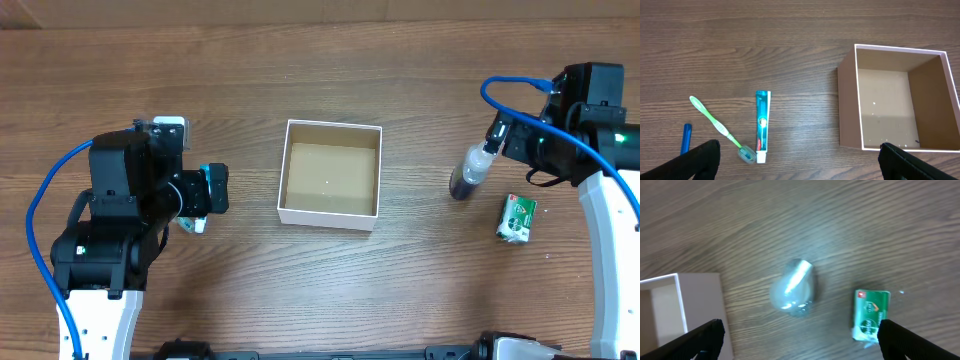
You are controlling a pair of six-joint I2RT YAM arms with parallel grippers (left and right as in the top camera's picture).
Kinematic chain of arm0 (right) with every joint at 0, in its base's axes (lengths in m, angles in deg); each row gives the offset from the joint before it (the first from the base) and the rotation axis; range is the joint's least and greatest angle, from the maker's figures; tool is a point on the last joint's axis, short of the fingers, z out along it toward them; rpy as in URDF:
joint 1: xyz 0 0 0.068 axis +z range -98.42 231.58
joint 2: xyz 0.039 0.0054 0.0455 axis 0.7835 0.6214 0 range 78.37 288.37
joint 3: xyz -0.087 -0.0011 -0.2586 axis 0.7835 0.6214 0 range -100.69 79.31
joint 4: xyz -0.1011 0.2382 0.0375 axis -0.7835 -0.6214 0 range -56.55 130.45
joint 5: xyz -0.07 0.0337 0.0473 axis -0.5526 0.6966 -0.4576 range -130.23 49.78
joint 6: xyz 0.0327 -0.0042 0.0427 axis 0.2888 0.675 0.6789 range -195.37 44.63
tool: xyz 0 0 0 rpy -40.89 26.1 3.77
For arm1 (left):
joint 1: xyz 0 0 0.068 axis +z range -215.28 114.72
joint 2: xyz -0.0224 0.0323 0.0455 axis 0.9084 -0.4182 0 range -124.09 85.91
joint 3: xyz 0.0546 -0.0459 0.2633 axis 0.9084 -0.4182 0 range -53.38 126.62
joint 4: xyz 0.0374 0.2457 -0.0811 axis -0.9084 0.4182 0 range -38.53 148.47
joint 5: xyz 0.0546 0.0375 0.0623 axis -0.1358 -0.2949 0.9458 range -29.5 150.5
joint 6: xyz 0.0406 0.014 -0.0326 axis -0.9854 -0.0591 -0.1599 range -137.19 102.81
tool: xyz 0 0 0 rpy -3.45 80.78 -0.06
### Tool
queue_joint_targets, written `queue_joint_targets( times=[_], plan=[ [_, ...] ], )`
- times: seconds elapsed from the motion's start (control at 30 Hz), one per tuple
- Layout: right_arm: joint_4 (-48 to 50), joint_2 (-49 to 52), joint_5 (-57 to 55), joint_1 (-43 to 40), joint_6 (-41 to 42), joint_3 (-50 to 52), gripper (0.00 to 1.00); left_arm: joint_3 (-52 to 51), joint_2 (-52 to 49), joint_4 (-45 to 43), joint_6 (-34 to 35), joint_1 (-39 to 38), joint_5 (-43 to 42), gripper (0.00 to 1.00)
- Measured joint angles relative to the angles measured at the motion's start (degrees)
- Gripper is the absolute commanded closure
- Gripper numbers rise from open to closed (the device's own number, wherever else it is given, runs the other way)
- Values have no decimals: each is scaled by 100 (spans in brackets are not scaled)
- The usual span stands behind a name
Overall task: Pack container
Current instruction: 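Reach the right gripper to the soap pump bottle and grasp it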
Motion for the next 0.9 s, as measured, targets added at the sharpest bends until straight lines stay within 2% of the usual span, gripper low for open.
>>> queue_joint_targets(
  times=[0.2, 0.6, 0.9],
  plan=[
    [103, 70, 284, 2, -136, -11, 0, 0, -4, 0, 0, 0, 0, 0],
    [48, 1078, -66, 238, -85, -20, 0, 0, -4, 0, 0, 0, 0, 0],
    [673, 1366, -162, 238, -79, 321, 0, 0, -4, 0, 0, 0, 2, 0]
  ],
)
